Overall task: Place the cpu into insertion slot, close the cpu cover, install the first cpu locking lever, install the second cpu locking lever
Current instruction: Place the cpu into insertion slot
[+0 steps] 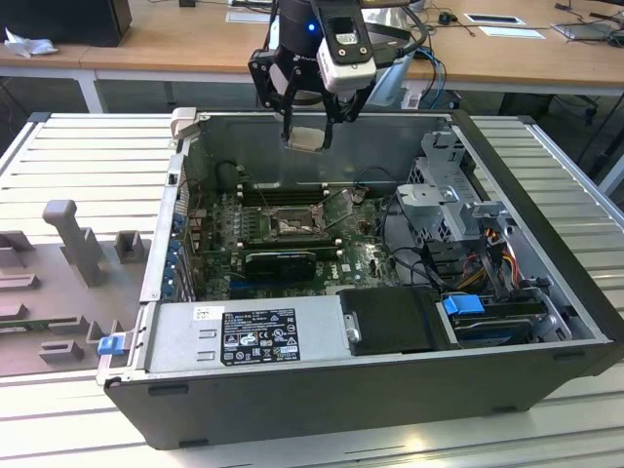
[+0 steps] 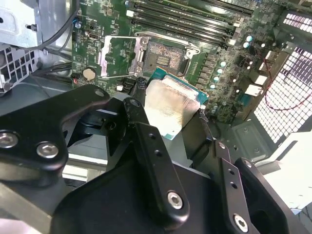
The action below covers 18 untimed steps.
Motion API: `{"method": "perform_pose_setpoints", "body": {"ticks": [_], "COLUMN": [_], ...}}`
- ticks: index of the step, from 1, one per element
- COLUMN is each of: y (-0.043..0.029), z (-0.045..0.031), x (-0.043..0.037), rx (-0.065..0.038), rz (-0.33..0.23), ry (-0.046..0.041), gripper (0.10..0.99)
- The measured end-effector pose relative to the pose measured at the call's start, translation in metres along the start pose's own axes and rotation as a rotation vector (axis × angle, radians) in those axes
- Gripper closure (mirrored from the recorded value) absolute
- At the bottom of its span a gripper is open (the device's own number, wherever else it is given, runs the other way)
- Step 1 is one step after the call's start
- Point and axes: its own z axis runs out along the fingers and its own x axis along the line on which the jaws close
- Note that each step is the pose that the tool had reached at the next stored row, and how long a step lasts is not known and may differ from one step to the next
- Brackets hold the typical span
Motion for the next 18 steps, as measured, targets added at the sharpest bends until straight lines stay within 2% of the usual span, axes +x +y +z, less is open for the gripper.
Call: {"method": "perform_pose_setpoints", "body": {"ticks": [2, 18], "y": [0.0000, 0.0000], "z": [0.0000, 0.0000], "x": [0.0000, 0.0000], "rx": [-0.001, -0.002], "rz": [0.027, 0.116], "ry": [-0.0024, -0.0104], "gripper": [0.545, 0.545]}}
